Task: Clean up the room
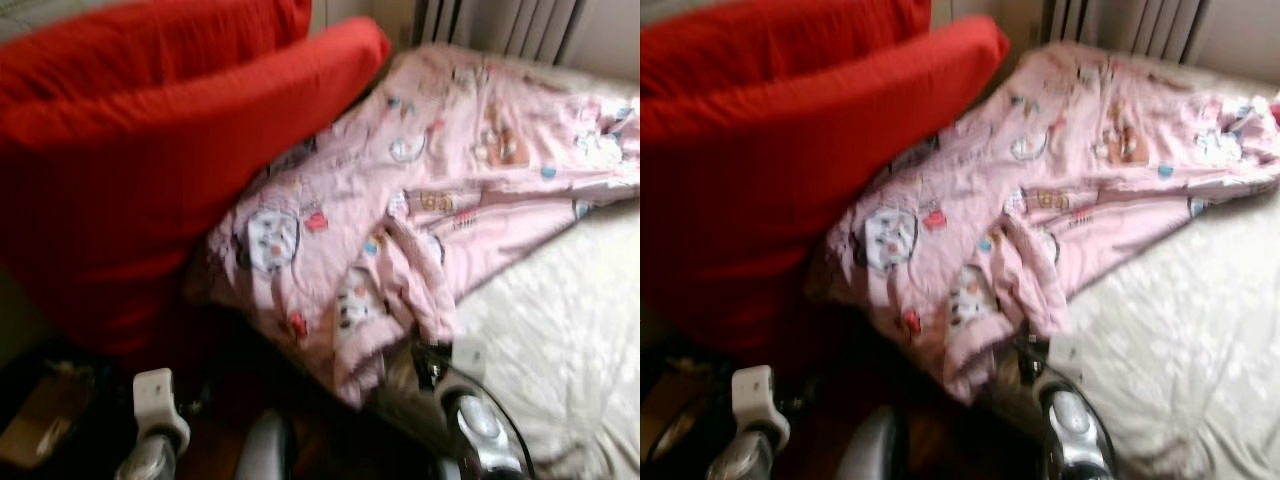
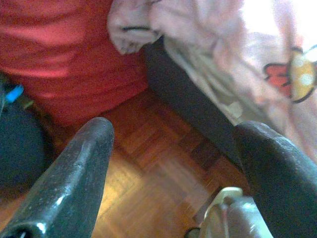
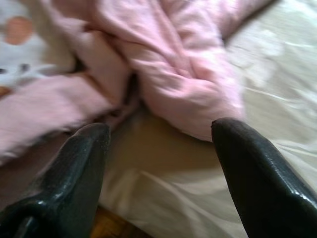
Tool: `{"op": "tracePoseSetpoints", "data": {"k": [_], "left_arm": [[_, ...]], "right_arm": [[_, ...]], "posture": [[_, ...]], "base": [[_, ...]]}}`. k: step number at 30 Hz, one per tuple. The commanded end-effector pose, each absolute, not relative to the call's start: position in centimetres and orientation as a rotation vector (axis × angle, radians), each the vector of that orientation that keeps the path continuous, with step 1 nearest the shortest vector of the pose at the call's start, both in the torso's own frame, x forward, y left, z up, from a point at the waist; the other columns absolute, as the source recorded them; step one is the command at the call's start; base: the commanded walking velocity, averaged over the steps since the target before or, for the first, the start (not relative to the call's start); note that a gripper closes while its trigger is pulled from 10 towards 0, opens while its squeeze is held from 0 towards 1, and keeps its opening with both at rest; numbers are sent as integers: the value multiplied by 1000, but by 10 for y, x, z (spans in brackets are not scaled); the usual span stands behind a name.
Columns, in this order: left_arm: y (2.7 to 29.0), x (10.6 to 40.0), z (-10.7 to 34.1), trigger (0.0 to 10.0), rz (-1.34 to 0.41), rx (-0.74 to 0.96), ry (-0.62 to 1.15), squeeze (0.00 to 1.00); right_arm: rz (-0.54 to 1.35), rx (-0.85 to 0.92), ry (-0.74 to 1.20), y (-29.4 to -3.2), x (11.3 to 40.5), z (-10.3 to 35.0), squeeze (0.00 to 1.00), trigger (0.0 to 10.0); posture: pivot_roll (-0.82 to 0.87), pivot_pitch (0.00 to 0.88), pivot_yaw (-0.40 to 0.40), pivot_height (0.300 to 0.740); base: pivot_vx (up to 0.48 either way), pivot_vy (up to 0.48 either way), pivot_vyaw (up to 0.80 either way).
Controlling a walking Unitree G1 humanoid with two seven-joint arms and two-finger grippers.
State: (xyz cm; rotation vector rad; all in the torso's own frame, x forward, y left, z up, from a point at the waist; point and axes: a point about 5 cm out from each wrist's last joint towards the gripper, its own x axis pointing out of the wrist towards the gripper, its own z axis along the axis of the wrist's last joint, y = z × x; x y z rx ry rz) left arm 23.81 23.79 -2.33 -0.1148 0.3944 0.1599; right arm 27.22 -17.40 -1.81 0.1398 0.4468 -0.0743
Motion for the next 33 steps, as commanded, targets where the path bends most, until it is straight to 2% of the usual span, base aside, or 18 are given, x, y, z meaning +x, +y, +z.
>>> {"op": "tracePoseSetpoints", "data": {"k": [1,13,15,21,33], "left_arm": [[240,235,-25,10000,169,-114,405,0],[240,235,-25,10000,164,-113,404,0],[239,235,-25,10000,165,-113,403,0],[239,235,-25,10000,166,-115,402,0],[239,235,-26,10000,160,-116,409,0]], "right_arm": [[-81,148,454,-175,269,-21,0,10000],[-67,142,425,-172,274,-16,0,10000],[-51,141,418,-170,276,-14,0,10000],[-42,138,412,-168,277,-13,0,10000],[-85,152,412,-173,275,-14,0,10000]], "posture": [[18,117,46,614],[16,126,48,614],[18,126,47,614],[18,124,46,614],[15,123,48,614]], "base": [[0,0,0],[0,0,0],[259,0,0],[271,0,769],[257,0,0]]}}
